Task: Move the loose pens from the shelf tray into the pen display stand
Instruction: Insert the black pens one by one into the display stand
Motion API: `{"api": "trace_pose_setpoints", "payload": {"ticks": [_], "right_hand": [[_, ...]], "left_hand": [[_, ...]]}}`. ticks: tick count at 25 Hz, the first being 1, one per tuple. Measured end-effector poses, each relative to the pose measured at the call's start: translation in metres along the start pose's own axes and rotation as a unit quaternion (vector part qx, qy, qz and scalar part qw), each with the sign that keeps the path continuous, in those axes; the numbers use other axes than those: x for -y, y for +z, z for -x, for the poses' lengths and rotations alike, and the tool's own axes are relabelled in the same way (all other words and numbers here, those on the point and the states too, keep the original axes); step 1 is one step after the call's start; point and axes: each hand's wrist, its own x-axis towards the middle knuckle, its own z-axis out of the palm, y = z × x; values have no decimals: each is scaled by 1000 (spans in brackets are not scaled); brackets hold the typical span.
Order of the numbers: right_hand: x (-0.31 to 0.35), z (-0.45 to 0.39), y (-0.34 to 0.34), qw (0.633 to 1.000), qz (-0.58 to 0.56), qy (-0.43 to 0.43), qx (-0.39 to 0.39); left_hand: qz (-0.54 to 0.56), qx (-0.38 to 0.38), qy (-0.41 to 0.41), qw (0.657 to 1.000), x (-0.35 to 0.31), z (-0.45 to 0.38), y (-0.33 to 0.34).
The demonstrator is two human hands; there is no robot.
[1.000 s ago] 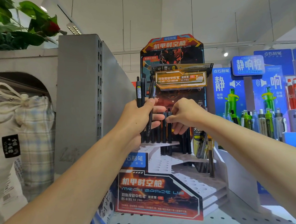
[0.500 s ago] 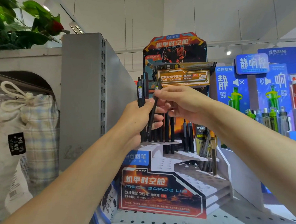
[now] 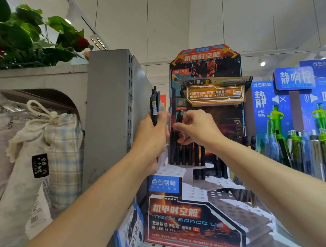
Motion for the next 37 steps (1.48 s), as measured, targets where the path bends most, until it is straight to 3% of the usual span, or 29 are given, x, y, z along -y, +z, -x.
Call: {"api": "trace_pose_setpoints", "payload": {"ticks": [8, 14, 20, 23, 25, 27, 28, 32, 37], "right_hand": [[3, -8, 7, 999, 19, 16, 24], [-1, -4, 19, 990, 68, 68, 103], [4, 0, 20, 979, 121, 94, 131], [13, 4, 11, 983, 151, 58, 85], [22, 5, -2, 999, 25, 15, 16], [35, 7, -15, 987, -154, 9, 33], [40, 9, -19, 980, -191, 11, 63], [46, 10, -18, 979, -145, -2, 141], [41, 5, -18, 955, -240, 56, 166]], "left_hand": [[-9, -1, -24, 1000, 0, -1, -2], [-5, 11, -8, 1000, 2, -4, -2], [8, -6, -15, 1000, 2, -3, -3], [2, 25, -3, 1000, 4, -4, -5], [-1, 40, -11, 999, 5, -3, -6], [10, 54, -29, 998, 6, -2, -7], [13, 60, -36, 997, 6, -2, -7], [0, 75, -51, 996, 5, 0, -5], [26, 114, -45, 992, 4, 3, -6]]}}
